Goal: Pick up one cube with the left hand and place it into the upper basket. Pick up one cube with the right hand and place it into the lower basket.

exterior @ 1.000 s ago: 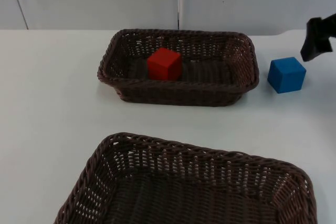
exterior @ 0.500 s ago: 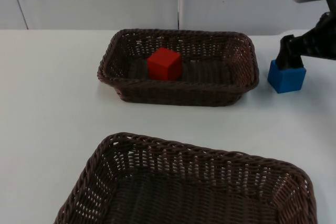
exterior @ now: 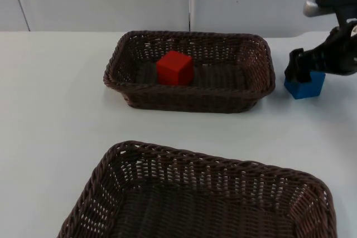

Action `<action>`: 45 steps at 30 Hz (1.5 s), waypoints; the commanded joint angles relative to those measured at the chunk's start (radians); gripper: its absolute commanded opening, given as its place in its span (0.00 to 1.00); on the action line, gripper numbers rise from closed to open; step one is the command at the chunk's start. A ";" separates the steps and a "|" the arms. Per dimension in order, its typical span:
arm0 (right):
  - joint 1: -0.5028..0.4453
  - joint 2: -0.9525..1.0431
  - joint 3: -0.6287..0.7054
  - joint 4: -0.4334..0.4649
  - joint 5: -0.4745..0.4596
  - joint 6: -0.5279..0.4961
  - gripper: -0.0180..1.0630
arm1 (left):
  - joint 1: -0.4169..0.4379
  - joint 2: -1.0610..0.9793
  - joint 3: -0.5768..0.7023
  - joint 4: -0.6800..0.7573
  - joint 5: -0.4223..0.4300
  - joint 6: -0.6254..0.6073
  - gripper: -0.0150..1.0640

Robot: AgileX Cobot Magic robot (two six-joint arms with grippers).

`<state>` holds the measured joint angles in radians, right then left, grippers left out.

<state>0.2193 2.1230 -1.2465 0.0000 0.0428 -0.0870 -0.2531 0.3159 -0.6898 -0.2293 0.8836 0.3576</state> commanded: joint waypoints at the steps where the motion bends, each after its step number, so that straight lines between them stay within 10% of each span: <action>1: 0.001 0.011 -0.007 0.010 -0.043 -0.003 0.99 | -0.006 -0.004 0.005 0.002 0.000 -0.008 0.99; 16: 0.001 0.071 -0.031 0.010 -0.106 -0.003 0.89 | -0.006 -0.004 0.005 0.004 -0.002 -0.008 0.99; 33: 0.001 0.016 -0.031 0.000 -0.005 0.009 0.02 | -0.006 -0.004 0.005 0.004 -0.002 -0.008 0.99; 45: 0.000 -0.207 -0.031 0.000 0.220 0.003 0.01 | -0.006 -0.004 0.005 0.004 0.000 -0.008 0.99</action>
<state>0.2193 1.9475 -1.2725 0.0000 0.2336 -0.0808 -0.2531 0.3159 -0.6898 -0.2293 0.8836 0.3576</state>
